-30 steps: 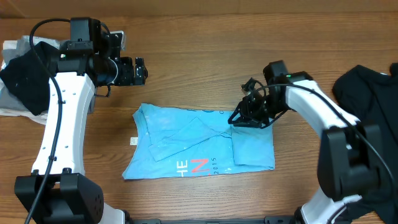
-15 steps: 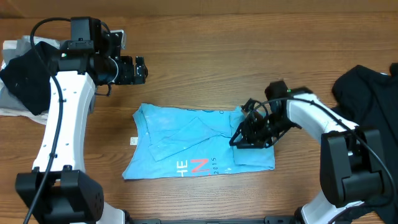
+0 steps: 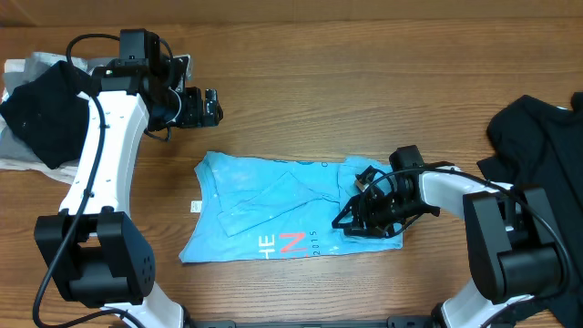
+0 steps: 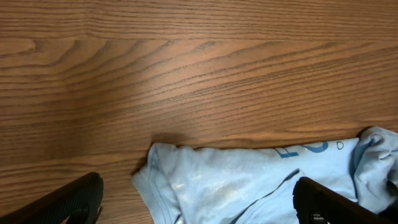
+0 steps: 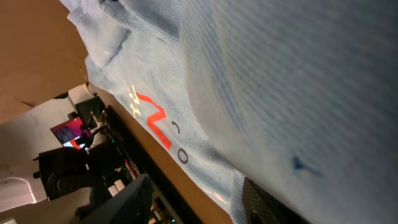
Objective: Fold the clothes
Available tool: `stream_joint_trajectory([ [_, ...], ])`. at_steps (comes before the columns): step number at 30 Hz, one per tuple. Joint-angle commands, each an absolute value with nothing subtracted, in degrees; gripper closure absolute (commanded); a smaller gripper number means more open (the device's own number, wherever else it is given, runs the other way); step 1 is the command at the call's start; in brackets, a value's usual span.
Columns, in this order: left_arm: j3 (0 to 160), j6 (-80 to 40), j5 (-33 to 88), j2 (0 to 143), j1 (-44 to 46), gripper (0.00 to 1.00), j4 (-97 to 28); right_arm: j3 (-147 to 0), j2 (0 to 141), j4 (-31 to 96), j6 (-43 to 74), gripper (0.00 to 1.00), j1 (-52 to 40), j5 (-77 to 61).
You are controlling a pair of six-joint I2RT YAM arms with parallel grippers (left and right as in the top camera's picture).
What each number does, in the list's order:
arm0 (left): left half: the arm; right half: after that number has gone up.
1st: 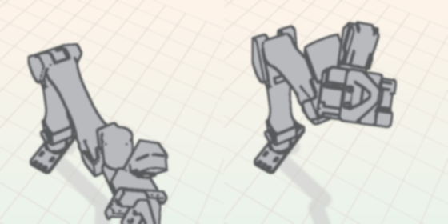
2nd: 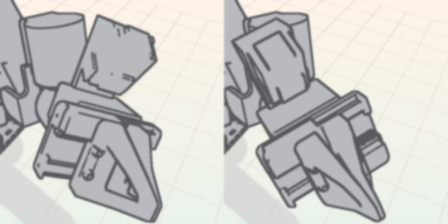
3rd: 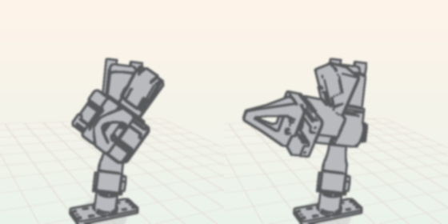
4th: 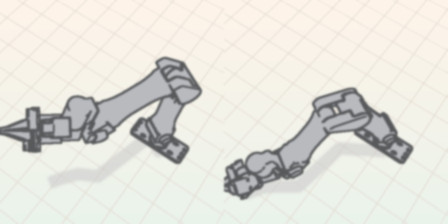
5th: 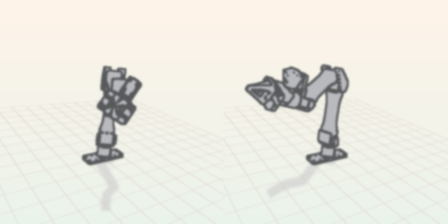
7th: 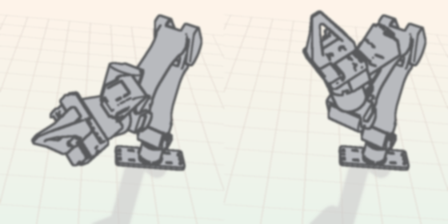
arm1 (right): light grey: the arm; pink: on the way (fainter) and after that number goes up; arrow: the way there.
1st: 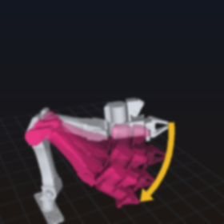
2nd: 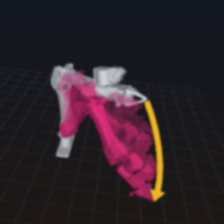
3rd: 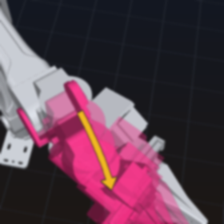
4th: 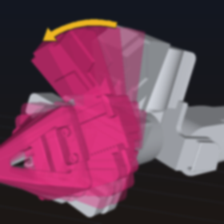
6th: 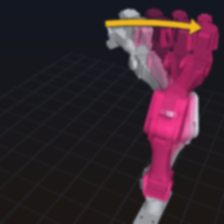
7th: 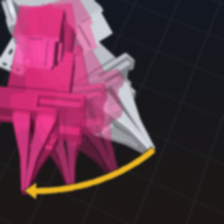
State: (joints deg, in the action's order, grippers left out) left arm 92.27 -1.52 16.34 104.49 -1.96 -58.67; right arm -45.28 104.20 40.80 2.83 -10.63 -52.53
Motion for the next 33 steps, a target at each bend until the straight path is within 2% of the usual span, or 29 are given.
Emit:
stream_joint_trajectory([
  [1, 91.85, -2.35, 17.69, 105.12, -1.72, 0.0, -58.96, -48.16, 103.9, 40.99, 4.38, 0.5, -10.74, -49.98],
  [5, 91.85, -0.93, 16.6, 105.12, -1.74, 0.0, -60.64, -54.35, 102.63, 45.36, 4.34, 0.5, -10.74, -47.68],
  [8, 91.85, -1.06, 14.7, 105.45, -2.81, 0.0, -61.25, -60.18, 101.03, 50.46, 4.36, 0.48, -10.74, -41.17],
  [13, 91.85, 0.71, 18.09, 107.55, -7.05, 0.0, -64.88, -69.32, 99.02, 57.6, 4.8, 0.44, -10.74, -31.05],
  [16, 91.85, 2.92, 23.16, 109.84, -10.2, 0.0, -67.09, -72.27, 98.48, 57.58, 4.78, 0.43, -10.74, -31.07],
  [21, 91.85, 9.91, 35.38, 114.19, -14.48, 0.0, -71.48, -73.84, 98.37, 54.74, 4.75, 0.36, -10.74, -30.94],
  [26, 91.66, 12.32, 35.9, 117.03, -15.64, 0.02, -76.34, -73.84, 98.37, 53.34, 4.75, 0.34, -10.74, -30.44],
  [28, 90.17, 12.93, 35.46, 117.23, -15.59, 0.02, -77.93, -73.84, 98.37, 53.19, 4.75, 0.3, -10.74, -29.08],
  [33, 83.68, 12.86, 34.28, 117.21, -15.46, 0.09, -77.01, -73.84, 98.37, 53.19, 4.75, 0.28, -10.74, -28.05],
])
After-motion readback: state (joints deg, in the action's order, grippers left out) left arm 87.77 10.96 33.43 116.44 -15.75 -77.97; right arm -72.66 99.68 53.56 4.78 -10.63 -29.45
